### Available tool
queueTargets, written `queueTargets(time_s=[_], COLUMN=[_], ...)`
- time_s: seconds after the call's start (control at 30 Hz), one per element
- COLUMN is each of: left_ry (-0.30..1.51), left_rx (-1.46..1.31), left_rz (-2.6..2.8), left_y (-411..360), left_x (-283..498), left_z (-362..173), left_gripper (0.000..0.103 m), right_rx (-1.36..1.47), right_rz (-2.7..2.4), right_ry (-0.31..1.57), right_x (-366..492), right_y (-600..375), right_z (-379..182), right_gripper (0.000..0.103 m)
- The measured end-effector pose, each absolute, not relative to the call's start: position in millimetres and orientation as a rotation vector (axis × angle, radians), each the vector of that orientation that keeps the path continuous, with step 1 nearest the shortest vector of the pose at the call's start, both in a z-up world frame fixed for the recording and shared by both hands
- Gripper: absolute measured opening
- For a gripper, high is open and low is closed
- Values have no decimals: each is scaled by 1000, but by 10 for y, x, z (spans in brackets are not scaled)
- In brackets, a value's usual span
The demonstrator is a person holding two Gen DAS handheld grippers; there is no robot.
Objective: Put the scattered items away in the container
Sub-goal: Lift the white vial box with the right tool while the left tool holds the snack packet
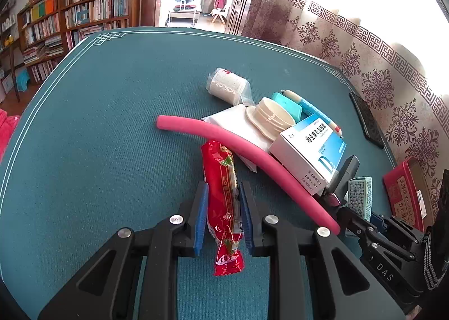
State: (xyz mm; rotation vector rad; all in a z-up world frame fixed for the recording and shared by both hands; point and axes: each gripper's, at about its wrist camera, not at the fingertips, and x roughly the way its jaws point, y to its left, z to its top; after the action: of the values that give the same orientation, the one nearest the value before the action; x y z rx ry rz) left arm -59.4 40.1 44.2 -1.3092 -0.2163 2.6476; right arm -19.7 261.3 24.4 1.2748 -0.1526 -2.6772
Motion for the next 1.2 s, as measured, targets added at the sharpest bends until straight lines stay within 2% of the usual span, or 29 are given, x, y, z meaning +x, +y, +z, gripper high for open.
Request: queueTargets(time_s=[0.17, 0.37, 0.43, 0.53, 0.6, 0.67, 0.77, 0.83, 0.87, 0.9, 0.93, 1.0, 1.13, 1.17, 1.2], left_ry=[-230, -80, -76, -99, -106, -95, -49, 3, 14, 17, 14, -59, -185, -188, -187], left_rx=[-1305, -1361, -1400, -1443, -1478, -1472, -1452, -1428, -1419, -1413, -1410, -1405, -1397, -1385, -1370], left_rz=[2640, 2709, 2699, 2692, 2678, 2685, 2698, 2726, 2736, 2746, 2754, 2730, 2678, 2678, 2678], left_y=[404, 501, 486, 435, 423, 430, 470, 501, 505, 503, 490, 445, 318, 316, 324], left_x=[-587, -588, -616, -661, -700, -704, -708, -709, -707, -708, -708, -704, -692, -679, -662], left_z=[472, 441, 391, 311, 252, 240, 223, 206, 202, 204, 211, 227, 270, 295, 325], left_gripper=[21, 21, 40, 48, 48, 50, 56, 56, 56, 50, 36, 32, 31, 31, 31], right_rx=[1229, 1279, 1312, 1337, 1334, 1320, 1311, 1307, 1310, 1312, 1313, 1317, 1332, 1335, 1338], right_rz=[-2713, -2712, -2688, -2676, -2662, -2670, -2689, -2697, -2705, -2713, -2722, -2741, -2759, -2751, -2747], right_ry=[-180, -193, -229, -253, -265, -255, -230, -212, -187, -154, -120, -67, -46, -70, -89], right_x=[-44, -23, -36, -51, -55, -60, -76, -91, -97, -102, -102, -95, -62, -50, -38], right_y=[2693, 2767, 2801, 2820, 2828, 2819, 2803, 2780, 2757, 2728, 2699, 2654, 2670, 2693, 2713], right_z=[380, 316, 247, 181, 164, 173, 177, 170, 165, 160, 155, 144, 150, 157, 162], right_gripper=[27, 27, 27, 28, 34, 47, 61, 64, 64, 64, 64, 63, 31, 27, 27])
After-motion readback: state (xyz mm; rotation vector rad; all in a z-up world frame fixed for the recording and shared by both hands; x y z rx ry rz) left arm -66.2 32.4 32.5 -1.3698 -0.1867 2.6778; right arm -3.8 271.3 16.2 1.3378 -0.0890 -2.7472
